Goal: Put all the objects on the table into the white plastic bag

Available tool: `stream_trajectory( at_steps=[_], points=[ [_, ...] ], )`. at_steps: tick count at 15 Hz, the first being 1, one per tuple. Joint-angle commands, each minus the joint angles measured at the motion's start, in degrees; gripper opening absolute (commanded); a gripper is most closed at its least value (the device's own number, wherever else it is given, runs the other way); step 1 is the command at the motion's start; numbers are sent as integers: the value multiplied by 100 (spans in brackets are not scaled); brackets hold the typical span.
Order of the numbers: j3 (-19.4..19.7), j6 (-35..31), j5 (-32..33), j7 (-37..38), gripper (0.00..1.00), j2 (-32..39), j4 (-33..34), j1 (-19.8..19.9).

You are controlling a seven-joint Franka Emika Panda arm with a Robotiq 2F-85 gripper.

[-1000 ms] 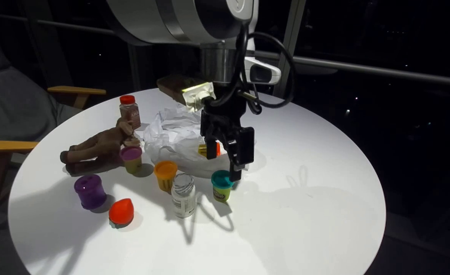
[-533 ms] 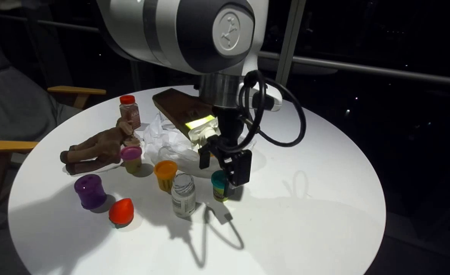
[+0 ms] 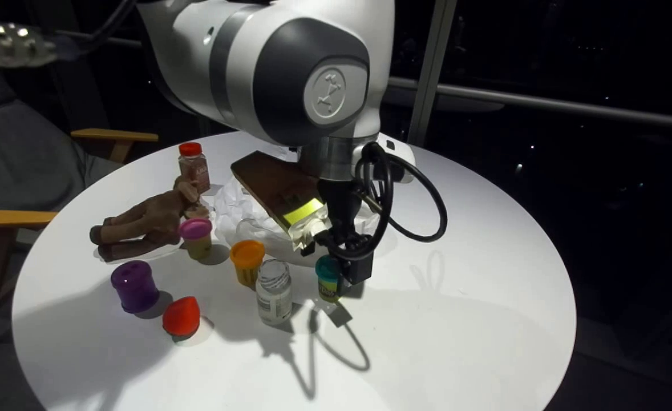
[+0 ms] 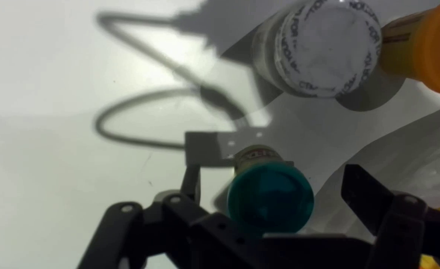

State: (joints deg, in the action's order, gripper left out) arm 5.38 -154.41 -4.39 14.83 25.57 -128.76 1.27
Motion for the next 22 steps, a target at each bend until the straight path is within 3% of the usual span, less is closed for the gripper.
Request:
stream_trajectory(
  at_steps=[1, 2, 5, 8, 16, 22],
  points=[
    [-63, -93, -178, -166, 72, 241, 263, 148],
    [-68, -103, -193, -167, 70, 247, 280, 169],
    [-28, -39, -183, -104, 41, 155, 247, 164],
    [29, 23, -146, 49, 23, -102, 108, 74],
    [313, 425, 623, 1402, 23, -715, 423, -859],
    [107, 184, 500, 1645, 23, 36, 1258, -1004]
  ],
)
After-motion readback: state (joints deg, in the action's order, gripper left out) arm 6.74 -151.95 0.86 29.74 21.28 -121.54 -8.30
